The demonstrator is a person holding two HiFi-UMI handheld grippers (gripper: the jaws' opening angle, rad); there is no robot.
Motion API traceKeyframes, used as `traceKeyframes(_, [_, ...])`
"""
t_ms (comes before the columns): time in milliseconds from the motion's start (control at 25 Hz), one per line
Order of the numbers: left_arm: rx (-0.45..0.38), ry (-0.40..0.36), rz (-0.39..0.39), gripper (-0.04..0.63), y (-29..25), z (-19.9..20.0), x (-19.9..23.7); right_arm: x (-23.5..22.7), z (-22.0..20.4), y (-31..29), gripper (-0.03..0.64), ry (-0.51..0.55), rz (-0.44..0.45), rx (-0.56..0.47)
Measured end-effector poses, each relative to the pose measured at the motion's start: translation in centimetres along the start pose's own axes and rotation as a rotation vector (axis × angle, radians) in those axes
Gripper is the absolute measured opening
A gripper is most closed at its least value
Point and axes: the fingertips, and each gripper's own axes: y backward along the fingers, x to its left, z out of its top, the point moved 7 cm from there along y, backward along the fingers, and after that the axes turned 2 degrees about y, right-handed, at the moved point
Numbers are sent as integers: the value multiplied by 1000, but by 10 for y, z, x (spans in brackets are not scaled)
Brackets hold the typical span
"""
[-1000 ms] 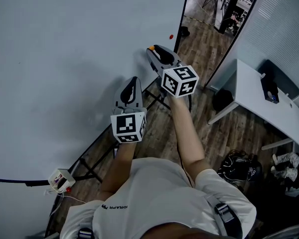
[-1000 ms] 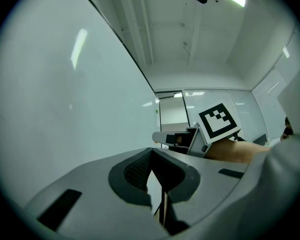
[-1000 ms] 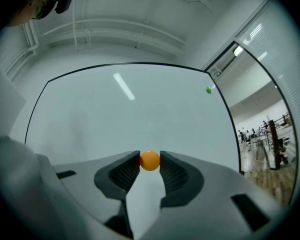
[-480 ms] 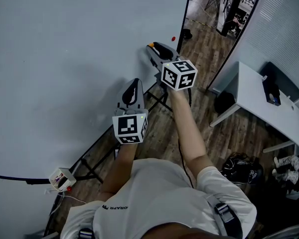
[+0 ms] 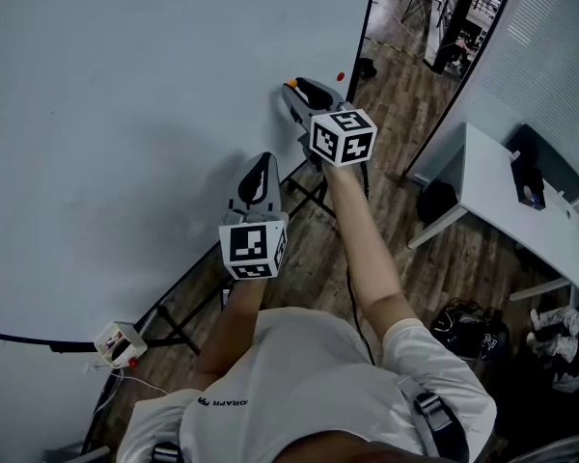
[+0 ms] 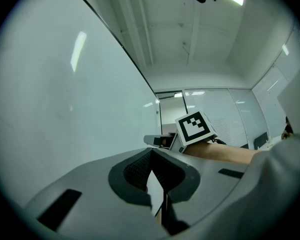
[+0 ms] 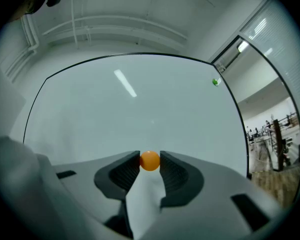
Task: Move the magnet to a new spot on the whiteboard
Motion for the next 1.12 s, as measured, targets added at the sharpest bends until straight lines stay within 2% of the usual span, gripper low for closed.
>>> traceKeyframes(1120, [-6, 9, 3, 3, -4, 1, 8, -10, -16, -36, 132, 34, 33, 8])
